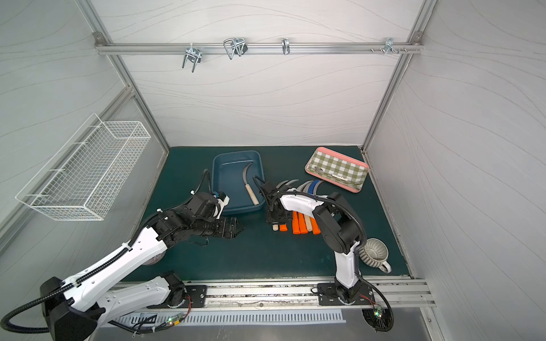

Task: Put small sickles into storage boxes
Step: Pick up the sickle at the center of the board.

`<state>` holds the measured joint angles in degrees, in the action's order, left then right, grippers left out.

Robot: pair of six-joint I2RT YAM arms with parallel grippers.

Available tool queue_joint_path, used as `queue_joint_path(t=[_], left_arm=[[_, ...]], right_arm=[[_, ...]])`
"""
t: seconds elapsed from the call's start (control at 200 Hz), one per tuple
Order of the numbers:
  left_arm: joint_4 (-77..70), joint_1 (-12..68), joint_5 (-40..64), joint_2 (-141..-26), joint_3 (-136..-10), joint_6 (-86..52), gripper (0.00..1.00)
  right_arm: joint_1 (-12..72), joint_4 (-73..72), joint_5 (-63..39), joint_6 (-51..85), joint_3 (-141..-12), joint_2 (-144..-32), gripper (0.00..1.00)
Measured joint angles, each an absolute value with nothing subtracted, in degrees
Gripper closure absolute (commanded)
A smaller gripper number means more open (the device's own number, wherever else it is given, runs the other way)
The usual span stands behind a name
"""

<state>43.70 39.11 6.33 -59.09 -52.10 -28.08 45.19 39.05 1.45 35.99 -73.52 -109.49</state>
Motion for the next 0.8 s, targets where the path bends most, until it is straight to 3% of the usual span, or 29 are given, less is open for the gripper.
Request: queue_joint_path(t=[0.8], left_arm=[[48.3, 39.1, 6.0, -68.4, -69.1, -26.5, 0.01]], right_arm=[[43.4, 48.6, 3.6, 32.4, -82.7, -104.0, 0.90]])
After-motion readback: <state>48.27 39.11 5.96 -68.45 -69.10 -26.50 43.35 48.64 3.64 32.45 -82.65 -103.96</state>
